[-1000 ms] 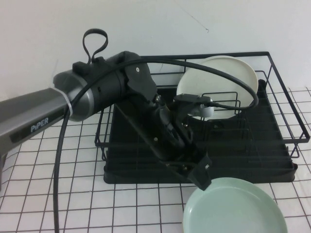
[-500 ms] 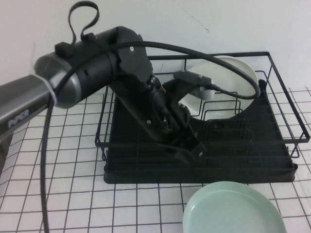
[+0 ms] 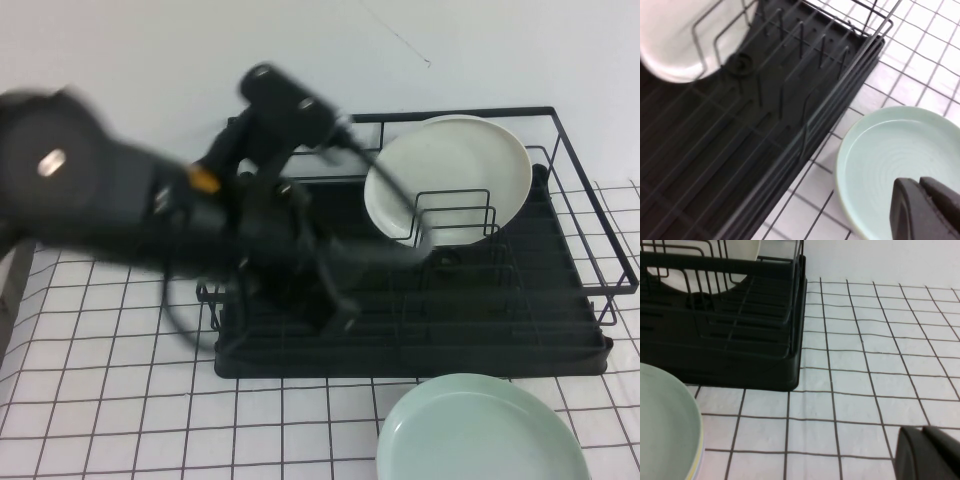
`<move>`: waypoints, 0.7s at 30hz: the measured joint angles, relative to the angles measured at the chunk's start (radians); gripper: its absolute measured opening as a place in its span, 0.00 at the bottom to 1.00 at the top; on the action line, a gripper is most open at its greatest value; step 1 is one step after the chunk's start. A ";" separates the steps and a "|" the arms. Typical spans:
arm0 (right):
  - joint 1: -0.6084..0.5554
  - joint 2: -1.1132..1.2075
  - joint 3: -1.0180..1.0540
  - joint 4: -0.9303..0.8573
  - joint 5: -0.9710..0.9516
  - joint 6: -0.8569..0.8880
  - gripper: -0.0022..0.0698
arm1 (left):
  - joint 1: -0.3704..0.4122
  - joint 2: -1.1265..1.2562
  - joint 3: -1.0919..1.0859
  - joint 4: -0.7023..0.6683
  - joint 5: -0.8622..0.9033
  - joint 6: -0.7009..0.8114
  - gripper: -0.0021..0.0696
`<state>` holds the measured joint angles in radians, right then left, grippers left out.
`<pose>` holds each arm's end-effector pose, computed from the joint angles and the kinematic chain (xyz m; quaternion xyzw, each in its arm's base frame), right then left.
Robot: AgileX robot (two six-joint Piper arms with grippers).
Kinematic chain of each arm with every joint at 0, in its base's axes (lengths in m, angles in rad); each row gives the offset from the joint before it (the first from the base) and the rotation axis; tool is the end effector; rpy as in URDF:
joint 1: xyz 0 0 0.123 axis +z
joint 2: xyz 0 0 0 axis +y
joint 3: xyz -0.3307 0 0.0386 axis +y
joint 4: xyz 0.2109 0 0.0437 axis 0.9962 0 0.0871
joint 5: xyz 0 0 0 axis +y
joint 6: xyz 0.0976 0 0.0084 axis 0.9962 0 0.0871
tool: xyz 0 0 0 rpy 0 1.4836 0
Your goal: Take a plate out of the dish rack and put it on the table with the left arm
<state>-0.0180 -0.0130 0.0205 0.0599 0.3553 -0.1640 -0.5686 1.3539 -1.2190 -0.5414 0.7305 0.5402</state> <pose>-0.0257 0.0025 0.1727 -0.0421 0.7962 -0.0297 0.6028 0.1938 -0.1639 0.4097 0.3703 0.8162 -0.2467 0.3685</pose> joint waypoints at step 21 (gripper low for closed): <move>0.000 0.000 0.000 0.000 0.000 0.000 0.03 | 0.000 -0.591 0.609 0.005 -0.387 0.062 0.03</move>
<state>-0.0180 -0.0130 0.0205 0.0599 0.3553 -0.1640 -0.5686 0.7630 -0.6102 -0.5365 0.3435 0.6019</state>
